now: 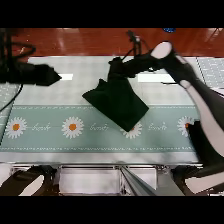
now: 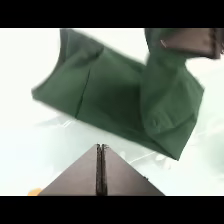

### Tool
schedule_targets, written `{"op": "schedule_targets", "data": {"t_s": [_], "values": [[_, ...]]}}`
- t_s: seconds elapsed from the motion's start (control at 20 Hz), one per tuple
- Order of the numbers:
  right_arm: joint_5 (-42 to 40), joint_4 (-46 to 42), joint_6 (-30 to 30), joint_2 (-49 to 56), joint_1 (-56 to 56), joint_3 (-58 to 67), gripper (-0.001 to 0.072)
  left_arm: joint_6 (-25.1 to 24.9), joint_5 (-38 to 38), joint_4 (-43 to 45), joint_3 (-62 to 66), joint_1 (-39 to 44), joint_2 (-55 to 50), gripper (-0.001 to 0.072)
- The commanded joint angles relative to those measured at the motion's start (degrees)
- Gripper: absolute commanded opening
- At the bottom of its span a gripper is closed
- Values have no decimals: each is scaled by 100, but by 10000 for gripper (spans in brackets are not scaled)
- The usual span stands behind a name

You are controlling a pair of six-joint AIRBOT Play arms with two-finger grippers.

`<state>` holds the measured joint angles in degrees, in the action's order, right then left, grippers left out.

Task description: Fold the shirts.

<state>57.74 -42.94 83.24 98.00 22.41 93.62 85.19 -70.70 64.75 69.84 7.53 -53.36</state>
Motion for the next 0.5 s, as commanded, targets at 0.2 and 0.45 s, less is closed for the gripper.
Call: {"op": "schedule_targets", "data": {"t_s": [0.2, 0.45], "values": [[11, 496, 280, 1357, 496, 726, 368, 59, 748, -286, -2024, -37, 579, 20], [1421, 763, 15, 809, 31, 726, 409, 59, 1128, -264, -2312, -297, 496, 20]]}}
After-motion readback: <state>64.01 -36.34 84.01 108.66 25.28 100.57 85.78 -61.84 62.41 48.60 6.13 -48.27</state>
